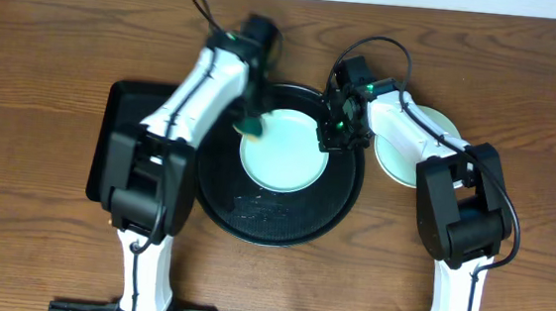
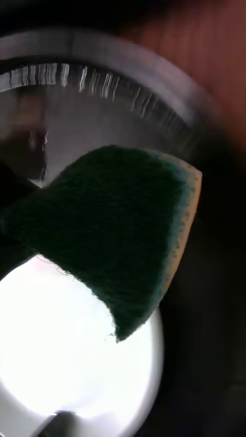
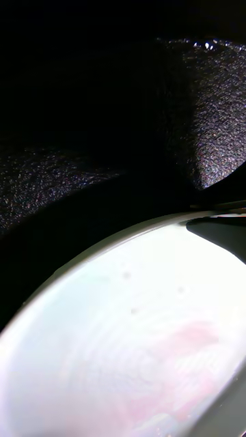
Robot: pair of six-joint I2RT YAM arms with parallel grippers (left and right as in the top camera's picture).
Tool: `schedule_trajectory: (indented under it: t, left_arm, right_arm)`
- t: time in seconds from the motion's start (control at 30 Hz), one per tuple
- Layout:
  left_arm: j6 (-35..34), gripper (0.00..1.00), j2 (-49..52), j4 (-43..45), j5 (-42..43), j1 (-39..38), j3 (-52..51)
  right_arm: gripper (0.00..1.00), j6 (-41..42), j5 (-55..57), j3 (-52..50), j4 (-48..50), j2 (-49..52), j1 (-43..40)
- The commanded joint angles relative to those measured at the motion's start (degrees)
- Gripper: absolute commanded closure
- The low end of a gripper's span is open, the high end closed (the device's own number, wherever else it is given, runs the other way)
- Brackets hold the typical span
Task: Clean dirty plates on tray and stack at the side
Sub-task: 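Scrub the light-blue plate surface with the sponge in the left gripper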
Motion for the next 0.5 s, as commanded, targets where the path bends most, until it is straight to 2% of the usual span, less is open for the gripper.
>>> schedule_trajectory:
  t: [0.0,0.2,0.47]
  left_arm:
    - [1.05,0.93,-0.50,-2.34,-3.04,2.27,4.90]
    - [1.11,0.92,-0.42,-4.02,4.55,1.51,2.71]
    - [1.33,0.92,-0.28,-0.57,8.15,-2.19,-7.15]
  right_arm:
    - [0.99,-0.20,1.14,-2.19,-0.20,2.62,1.60]
    - [0.99,-0.17,1.14,-2.19,-0.17,2.62,1.60]
    - [0.99,-0.20,1.14,-2.19,-0.20,2.62,1.60]
